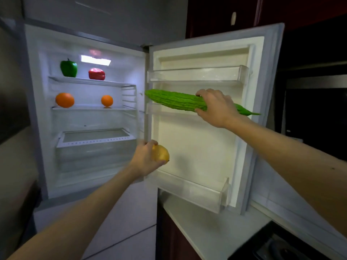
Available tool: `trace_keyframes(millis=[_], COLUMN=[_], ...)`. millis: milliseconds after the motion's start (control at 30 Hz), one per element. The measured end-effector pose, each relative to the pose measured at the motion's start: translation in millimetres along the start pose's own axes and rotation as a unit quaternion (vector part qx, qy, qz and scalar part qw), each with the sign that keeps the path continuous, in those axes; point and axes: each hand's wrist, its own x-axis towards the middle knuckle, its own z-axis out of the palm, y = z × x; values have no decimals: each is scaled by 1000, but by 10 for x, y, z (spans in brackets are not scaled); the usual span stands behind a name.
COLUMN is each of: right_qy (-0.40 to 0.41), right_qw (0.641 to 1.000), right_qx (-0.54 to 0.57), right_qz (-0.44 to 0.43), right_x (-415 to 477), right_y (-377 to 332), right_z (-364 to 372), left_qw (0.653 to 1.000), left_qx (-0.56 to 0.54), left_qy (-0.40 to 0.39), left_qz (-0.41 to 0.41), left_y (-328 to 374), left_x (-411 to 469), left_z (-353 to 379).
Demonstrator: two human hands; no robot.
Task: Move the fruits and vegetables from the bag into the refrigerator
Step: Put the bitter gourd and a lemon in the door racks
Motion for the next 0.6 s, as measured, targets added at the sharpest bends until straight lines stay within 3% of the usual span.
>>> trace_keyframes(millis=[233, 600], right_qy=[-1, -37], right_qw=[996, 991], right_qx=[-82, -108], right_qz=[27, 65], right_x=[356, 862], right_y=[120, 126], right_z=[207, 638], left_qw=[999, 990], left_qx=[-8, -9], left_qy=[-43, -128], left_qz=[22, 56], left_y=[-254, -654], left_x=[714, 1391], left_z=[225, 741])
